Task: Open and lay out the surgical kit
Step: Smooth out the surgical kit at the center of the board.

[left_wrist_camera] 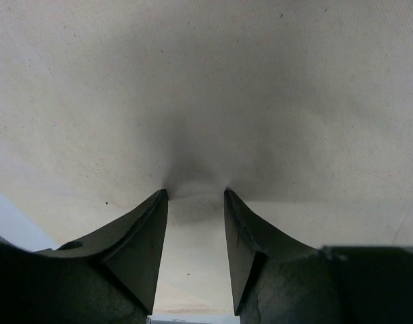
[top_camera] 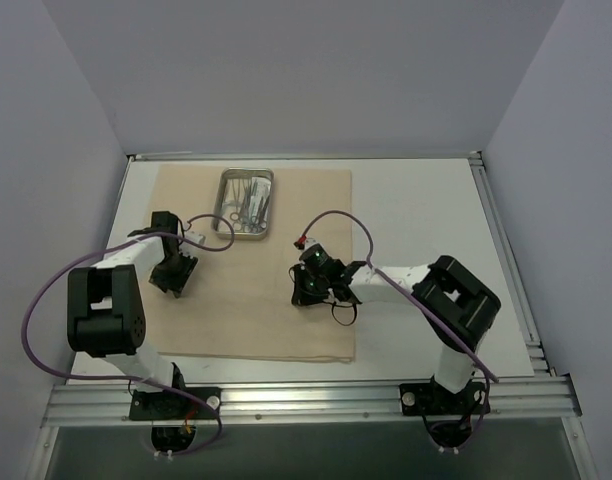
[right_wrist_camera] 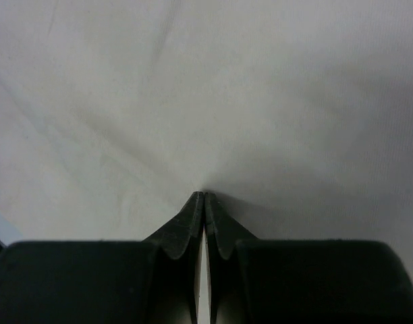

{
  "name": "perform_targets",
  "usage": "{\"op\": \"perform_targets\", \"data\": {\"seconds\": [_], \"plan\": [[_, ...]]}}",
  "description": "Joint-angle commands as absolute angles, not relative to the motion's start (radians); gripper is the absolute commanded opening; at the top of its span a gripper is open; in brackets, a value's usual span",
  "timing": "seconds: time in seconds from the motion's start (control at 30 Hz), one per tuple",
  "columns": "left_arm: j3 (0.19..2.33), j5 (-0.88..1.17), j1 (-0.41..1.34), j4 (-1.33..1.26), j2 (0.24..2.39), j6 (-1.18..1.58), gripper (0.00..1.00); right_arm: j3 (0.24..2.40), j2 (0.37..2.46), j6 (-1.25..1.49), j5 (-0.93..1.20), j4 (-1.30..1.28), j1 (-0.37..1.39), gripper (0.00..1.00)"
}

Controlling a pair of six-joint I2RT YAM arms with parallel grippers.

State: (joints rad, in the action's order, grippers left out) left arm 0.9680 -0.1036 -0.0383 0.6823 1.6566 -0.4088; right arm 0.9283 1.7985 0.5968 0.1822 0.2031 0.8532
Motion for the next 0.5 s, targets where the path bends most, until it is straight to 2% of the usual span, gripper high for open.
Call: {"op": "perform_targets", "data": {"seconds": [0.0,0.23,0.33,0.47], "plan": [[0.898,-0.205,-0.049,0.721,1.644,-0.468,0.48,0.772,1.737,0.621,0.187,0.054,0.864,0.00],[0.868,-0.215,-0.115,0.721,1.592,-0.526,0.49,0.626,1.542,0.647,0.155,-0.064,0.747,0.00],[0.893,-0.164,-0.150,0.751,1.543,-0.540,0.51,0.614,1.479,0.623,0.134,-0.104,0.661,0.00],[0.920,-0.094,-0.201,0.808,1.496,-0.574,0.56,0.656,1.440,0.592,0.097,-0.170,0.632,0.00]]}}
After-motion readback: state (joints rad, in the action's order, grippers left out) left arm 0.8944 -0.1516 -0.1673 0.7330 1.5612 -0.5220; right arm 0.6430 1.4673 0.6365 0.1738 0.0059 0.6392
